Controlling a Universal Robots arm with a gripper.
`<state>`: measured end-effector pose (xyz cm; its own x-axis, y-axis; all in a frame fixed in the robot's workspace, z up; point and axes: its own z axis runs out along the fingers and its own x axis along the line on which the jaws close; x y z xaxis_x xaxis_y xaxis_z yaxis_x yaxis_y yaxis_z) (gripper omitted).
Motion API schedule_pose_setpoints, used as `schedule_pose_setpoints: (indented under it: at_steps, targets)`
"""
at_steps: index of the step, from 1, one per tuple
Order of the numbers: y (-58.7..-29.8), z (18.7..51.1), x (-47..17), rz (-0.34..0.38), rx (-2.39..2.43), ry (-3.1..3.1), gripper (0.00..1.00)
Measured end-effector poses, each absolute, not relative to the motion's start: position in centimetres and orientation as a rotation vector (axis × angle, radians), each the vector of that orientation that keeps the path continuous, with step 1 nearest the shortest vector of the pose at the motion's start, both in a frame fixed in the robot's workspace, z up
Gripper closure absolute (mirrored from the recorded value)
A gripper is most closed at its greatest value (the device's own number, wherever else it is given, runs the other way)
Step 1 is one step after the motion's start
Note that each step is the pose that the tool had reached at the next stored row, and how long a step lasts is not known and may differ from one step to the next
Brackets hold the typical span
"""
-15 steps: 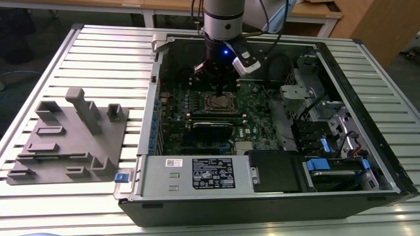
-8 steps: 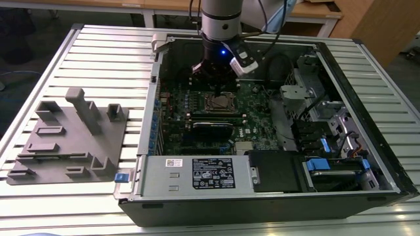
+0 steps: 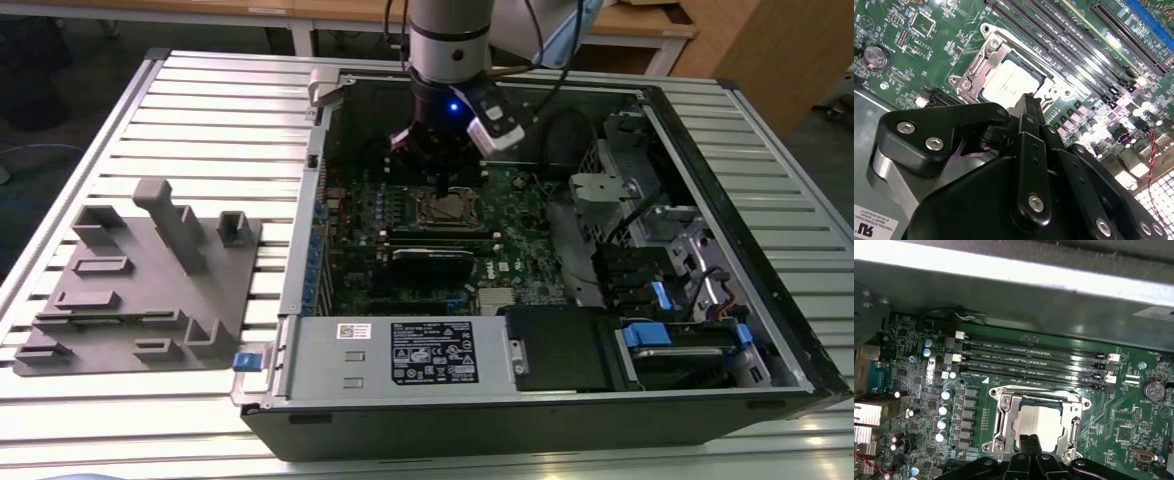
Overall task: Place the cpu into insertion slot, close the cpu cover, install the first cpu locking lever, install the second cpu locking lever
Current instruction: 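Install the second cpu locking lever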
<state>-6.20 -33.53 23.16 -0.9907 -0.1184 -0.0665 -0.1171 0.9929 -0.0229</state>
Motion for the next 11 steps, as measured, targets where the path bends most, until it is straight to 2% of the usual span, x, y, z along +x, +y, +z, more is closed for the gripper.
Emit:
schedule_pose_setpoints:
  at_steps: [11]
  targets:
    - [-34.15,24.00,-6.06,-0.029,-0.173,3.072,0.89]
